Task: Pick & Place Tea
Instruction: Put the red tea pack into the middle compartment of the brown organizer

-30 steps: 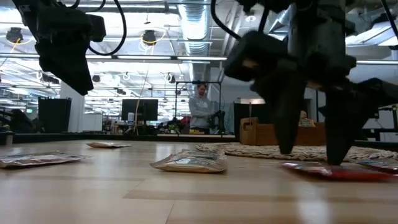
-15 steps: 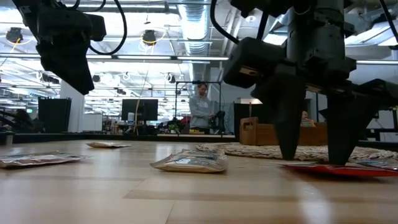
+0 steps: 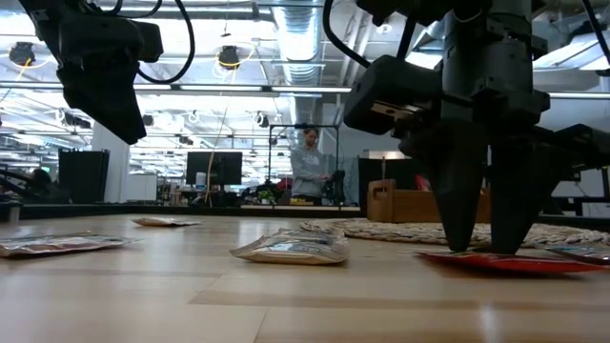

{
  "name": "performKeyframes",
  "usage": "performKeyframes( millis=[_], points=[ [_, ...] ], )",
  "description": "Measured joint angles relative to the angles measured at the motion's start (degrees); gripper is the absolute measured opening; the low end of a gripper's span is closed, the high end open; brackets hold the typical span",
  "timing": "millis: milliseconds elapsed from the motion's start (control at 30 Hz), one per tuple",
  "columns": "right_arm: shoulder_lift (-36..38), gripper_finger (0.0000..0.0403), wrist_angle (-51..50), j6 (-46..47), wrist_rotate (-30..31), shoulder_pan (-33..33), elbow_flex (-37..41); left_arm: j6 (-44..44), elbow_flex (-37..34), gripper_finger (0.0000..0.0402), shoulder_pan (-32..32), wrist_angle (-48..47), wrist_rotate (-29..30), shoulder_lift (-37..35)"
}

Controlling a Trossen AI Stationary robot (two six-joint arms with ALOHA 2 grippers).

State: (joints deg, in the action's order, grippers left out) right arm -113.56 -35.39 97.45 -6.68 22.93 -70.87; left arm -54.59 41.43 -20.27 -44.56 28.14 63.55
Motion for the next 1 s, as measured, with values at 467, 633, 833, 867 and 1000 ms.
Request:
performKeyframes(
  millis=[467,633,833,867,1000],
  points=[
    [0.46,0.0137,0.6,-0.13,-1.84,-0.63,0.07,0.37,0.0,0.0218,0.0,-0.13,0.15,0.0],
    [0.29,0.0146,-0.51,0.88,-3.43,-1.63,-0.61,0.37,0.0,0.0218,0.0,-0.12,0.16,0.0],
    [0.04,0.0204,-3.68,-3.45,-4.49,-3.08,-2.69,0.4,0.0,0.0218,0.0,-0.13,0.16,0.0],
    [0.04,0.0218,-3.88,-4.51,-4.72,-3.26,-3.28,0.56,0.0,0.0218,0.0,-0.11,0.2,0.0],
    [0.13,0.0264,-5.0,-5.55,-4.79,-3.31,-5.47,1.42,0.0,0.0218,0.0,-0.11,0.26,0.0]
  ],
)
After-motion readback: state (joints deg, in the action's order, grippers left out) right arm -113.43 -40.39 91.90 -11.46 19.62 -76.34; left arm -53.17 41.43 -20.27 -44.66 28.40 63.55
